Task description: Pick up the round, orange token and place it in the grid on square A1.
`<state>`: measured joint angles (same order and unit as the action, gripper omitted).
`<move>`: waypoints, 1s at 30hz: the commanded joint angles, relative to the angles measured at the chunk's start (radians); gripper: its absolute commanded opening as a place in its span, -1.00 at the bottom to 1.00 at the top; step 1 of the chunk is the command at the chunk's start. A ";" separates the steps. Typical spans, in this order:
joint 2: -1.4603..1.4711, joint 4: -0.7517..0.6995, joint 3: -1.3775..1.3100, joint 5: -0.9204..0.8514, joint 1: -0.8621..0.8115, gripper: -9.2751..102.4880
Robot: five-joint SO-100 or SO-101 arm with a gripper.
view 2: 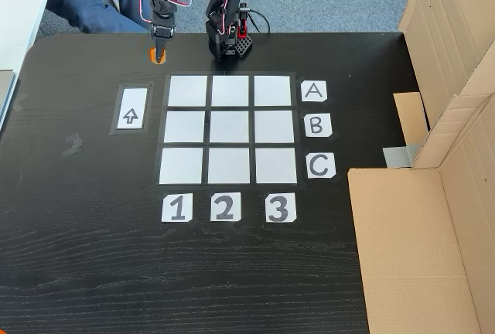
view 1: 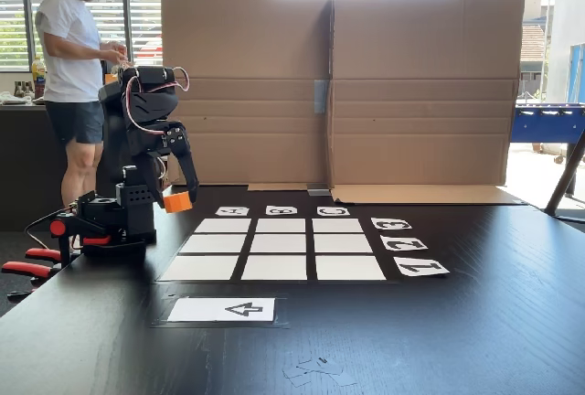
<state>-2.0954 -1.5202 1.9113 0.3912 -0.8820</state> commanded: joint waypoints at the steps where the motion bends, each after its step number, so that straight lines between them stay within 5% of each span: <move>1: -0.109 0.009 0.080 -0.018 0.035 -0.65; 16: -0.183 0.172 0.439 -0.104 0.117 -0.64; 30: 0.035 0.337 0.477 -0.110 0.149 -0.64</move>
<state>-2.0877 -1.2042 2.4037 0.2869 -0.7394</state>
